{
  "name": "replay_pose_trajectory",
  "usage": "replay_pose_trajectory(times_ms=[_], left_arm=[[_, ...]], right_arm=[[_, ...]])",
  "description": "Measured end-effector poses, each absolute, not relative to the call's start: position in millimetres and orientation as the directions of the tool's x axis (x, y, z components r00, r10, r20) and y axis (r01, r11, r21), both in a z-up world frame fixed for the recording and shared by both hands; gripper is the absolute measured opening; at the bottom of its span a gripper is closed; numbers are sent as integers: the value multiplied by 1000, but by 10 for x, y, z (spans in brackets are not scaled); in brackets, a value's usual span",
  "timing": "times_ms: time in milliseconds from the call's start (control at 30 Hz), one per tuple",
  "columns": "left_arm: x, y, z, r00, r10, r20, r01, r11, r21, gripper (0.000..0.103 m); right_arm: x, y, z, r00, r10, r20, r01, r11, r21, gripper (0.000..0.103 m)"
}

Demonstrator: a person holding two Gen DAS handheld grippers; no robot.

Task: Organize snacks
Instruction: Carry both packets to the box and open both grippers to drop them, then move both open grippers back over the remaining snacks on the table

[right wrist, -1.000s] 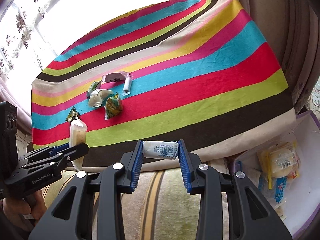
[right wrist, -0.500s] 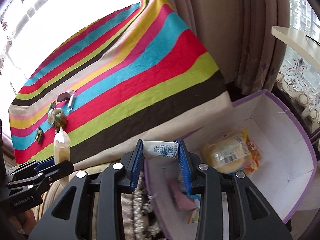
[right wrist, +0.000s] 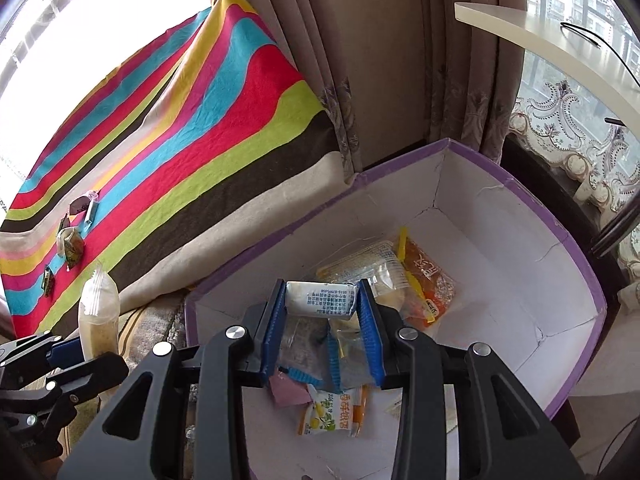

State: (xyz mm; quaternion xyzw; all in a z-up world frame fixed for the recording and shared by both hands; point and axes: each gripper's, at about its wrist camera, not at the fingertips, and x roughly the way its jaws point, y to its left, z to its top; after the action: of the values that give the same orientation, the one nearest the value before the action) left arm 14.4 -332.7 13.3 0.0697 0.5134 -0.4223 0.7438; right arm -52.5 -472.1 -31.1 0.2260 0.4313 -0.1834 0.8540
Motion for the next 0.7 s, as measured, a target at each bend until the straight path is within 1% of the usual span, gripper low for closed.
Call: replay_pose_trajectory(times_ms=[33, 67, 100, 267, 333, 400, 533, 700], left_arm=[[122, -3350, 133, 102, -565, -819, 709, 618, -338, 42], [99, -3359, 135, 98, -569, -817, 716, 610, -339, 55], [82, -3367, 144, 106, -569, -816, 719, 610, -332, 64], [125, -3328, 125, 105, -574, -812, 692, 629, -354, 64], [128, -3316, 127, 107, -576, -811, 685, 634, -360, 64], [126, -3303, 138, 110, -577, -809, 681, 636, -362, 66], [141, -3261, 152, 115, -582, -805, 671, 643, -369, 66], [194, -3154, 177, 169, -563, -809, 656, 677, -334, 66]], right_arm=[[-535, -4730, -324, 555, -120, -823, 511, 830, 224, 37], [-542, -4734, -332, 552, -120, -825, 513, 829, 223, 38], [-549, -4735, -340, 550, -120, -827, 516, 827, 223, 41], [-557, -4732, -333, 550, -124, -826, 518, 826, 221, 50], [-548, -4719, -327, 551, -124, -825, 515, 828, 220, 58], [-538, -4713, -324, 552, -123, -825, 514, 829, 220, 64], [-522, -4674, -312, 553, -120, -824, 510, 831, 221, 69], [-480, -4617, -290, 555, -114, -824, 498, 839, 219, 70]])
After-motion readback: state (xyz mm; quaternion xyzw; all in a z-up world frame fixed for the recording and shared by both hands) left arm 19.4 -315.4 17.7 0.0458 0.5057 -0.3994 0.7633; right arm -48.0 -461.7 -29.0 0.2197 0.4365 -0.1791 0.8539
